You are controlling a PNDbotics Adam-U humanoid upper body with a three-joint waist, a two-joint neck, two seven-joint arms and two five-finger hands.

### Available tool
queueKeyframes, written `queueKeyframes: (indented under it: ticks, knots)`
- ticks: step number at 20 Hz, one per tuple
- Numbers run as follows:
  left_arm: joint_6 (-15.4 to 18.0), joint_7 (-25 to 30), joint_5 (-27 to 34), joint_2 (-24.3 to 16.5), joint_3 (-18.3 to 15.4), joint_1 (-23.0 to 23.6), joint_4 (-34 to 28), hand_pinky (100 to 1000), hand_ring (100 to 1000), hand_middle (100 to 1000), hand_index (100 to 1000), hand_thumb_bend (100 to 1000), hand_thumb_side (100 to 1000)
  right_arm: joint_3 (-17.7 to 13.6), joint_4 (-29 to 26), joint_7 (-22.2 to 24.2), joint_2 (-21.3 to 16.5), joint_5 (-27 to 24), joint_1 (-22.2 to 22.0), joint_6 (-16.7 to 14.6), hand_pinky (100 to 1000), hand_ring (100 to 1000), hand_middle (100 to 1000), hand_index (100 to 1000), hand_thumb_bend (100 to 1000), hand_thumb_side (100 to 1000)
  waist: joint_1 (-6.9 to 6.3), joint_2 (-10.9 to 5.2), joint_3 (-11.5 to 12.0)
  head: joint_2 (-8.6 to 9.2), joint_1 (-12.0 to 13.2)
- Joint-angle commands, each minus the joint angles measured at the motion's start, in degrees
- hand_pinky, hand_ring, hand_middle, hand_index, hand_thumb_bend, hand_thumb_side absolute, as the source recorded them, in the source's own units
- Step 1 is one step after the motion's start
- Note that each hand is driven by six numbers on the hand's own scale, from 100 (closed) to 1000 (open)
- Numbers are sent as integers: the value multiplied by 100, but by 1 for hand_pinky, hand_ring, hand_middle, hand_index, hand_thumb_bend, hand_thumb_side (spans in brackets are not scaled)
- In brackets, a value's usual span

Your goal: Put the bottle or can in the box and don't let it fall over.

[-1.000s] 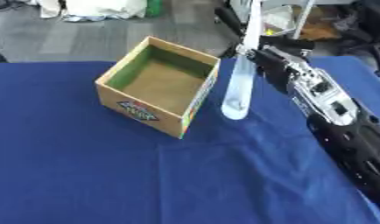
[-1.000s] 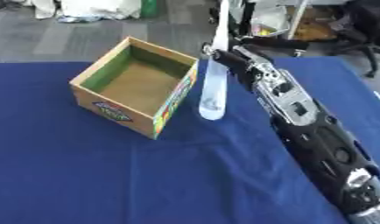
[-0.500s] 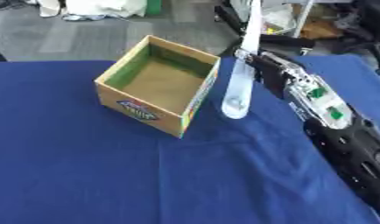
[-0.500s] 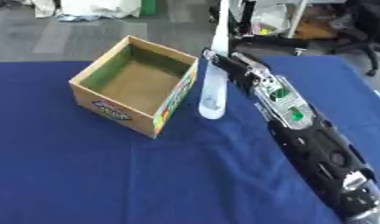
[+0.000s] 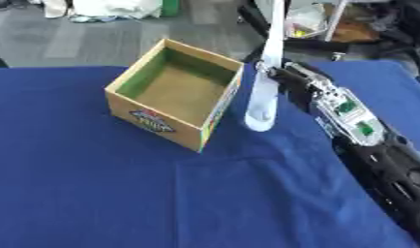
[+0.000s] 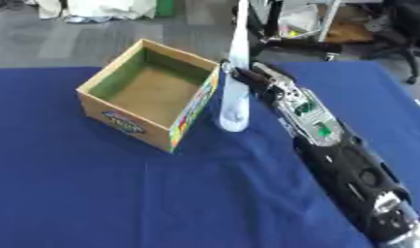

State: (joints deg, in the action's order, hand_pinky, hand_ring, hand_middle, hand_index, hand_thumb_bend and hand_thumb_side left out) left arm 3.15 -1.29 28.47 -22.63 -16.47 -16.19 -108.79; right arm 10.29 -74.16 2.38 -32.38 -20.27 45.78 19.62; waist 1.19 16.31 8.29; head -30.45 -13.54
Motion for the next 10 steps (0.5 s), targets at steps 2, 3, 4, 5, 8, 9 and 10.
queueKeyframes:
  ticks: [2, 3, 4, 5, 8, 9, 10]
  knots:
    - [-1, 28, 5, -86, -19, -80, -86, 916, 1000, 1000, 780, 418, 633, -39, 10, 13, -41, 103, 46, -65, 1000, 1000, 1000, 1000, 100, 473, -19, -78, 16, 39, 9]
    - [-1, 31, 3, -86, -18, -80, -87, 916, 1000, 1000, 780, 418, 633, -42, 22, 10, -30, 114, 36, -74, 1000, 1000, 1000, 996, 100, 471, -18, -78, 18, 37, 12]
    - [-1, 34, 2, -85, -18, -81, -88, 916, 1000, 1000, 780, 417, 633, -45, 36, 6, -20, 120, 29, -82, 1000, 1000, 1000, 995, 100, 469, -17, -78, 21, 36, 14]
    - [-1, 36, 2, -83, -18, -81, -88, 916, 1000, 1000, 780, 417, 633, -48, 49, 0, -7, 121, 20, -91, 1000, 1000, 1000, 989, 100, 467, -17, -78, 23, 35, 15]
    - [-5, 46, -1, -78, -14, -84, -89, 916, 1000, 1000, 780, 417, 634, -50, 91, -14, 38, 78, -5, -140, 1000, 1000, 1000, 986, 100, 466, -15, -75, 35, 38, 16]
    - [-5, 50, -1, -75, -13, -86, -90, 916, 1000, 1000, 780, 416, 634, -47, 108, -15, 47, 65, -12, -159, 1000, 1000, 1000, 983, 100, 466, -15, -74, 40, 39, 14]
    - [-6, 52, -1, -73, -13, -88, -92, 916, 1000, 1000, 780, 416, 634, -45, 125, -18, 56, 55, -18, -175, 1000, 1000, 1000, 982, 100, 466, -14, -73, 45, 43, 12]
